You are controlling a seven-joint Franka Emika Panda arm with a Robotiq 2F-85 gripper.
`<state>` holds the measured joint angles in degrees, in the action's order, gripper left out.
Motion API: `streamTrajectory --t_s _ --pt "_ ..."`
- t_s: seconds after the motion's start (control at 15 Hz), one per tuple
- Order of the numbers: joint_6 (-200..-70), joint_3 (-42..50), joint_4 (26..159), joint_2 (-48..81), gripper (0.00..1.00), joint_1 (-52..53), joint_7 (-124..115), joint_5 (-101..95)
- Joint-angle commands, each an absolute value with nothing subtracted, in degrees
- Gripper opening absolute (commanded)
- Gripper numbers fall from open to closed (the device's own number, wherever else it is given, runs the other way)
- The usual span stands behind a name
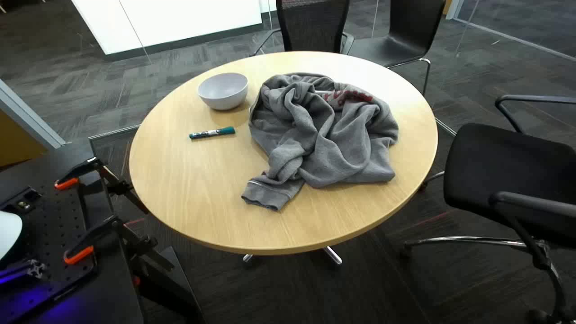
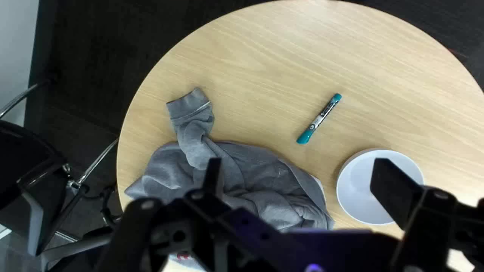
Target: Slide the bowl to the left then put the pen inside the bowl
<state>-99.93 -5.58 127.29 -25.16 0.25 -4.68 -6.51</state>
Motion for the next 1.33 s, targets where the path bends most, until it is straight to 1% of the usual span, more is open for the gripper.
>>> streamTrajectory --t_s 0.0,0.47,0.93,1.27 --pt "-99.82 -5.05 127.19 -25.10 1.00 0.91 -4.90 -6.73" --pt "-101.12 -5.11 127.24 -24.67 1.00 1.26 -4.75 -6.41" --pt "-114.10 -6.17 129.48 -20.98 1.00 5.31 -3.00 -2.06" --pt "-121.96 -7.68 130.00 -14.53 1.00 9.40 2.60 0.13"
